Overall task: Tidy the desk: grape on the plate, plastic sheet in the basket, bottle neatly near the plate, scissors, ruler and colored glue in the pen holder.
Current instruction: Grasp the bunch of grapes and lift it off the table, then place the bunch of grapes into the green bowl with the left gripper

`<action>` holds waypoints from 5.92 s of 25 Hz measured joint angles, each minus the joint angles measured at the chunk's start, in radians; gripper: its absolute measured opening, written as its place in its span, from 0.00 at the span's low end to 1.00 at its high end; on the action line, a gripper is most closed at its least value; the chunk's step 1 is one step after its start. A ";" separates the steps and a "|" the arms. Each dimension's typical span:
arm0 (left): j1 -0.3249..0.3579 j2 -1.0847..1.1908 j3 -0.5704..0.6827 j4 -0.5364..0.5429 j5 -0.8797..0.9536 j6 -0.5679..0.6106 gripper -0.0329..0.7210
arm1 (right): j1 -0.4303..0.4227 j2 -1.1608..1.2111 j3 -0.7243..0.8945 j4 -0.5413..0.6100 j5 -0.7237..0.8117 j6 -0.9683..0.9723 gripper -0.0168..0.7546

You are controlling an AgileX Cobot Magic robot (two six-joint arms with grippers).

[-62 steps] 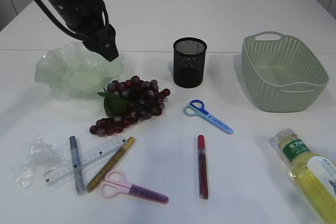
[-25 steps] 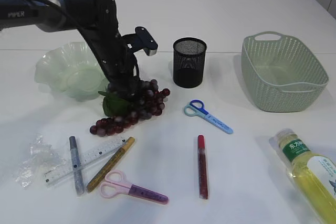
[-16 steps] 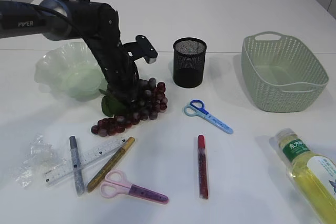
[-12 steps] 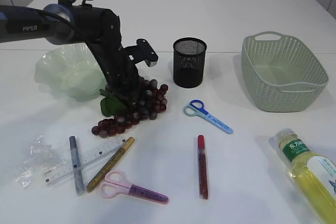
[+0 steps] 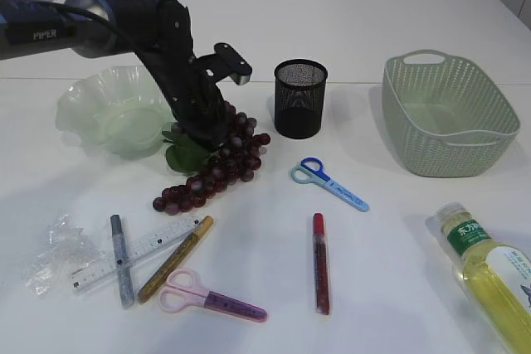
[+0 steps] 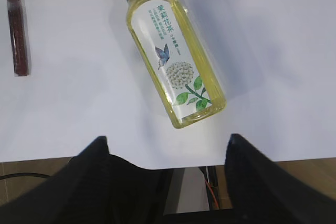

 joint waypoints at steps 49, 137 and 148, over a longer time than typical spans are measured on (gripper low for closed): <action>0.000 -0.168 -0.527 0.210 0.368 -0.453 0.30 | 0.000 0.000 0.000 -0.040 0.000 0.002 0.71; 0.283 -0.039 -0.216 0.025 0.298 -0.589 0.62 | 0.000 0.000 0.000 -0.041 0.000 0.002 0.71; 0.283 -0.044 -0.329 0.029 0.333 -0.621 0.66 | 0.000 0.000 0.000 -0.042 0.000 0.002 0.71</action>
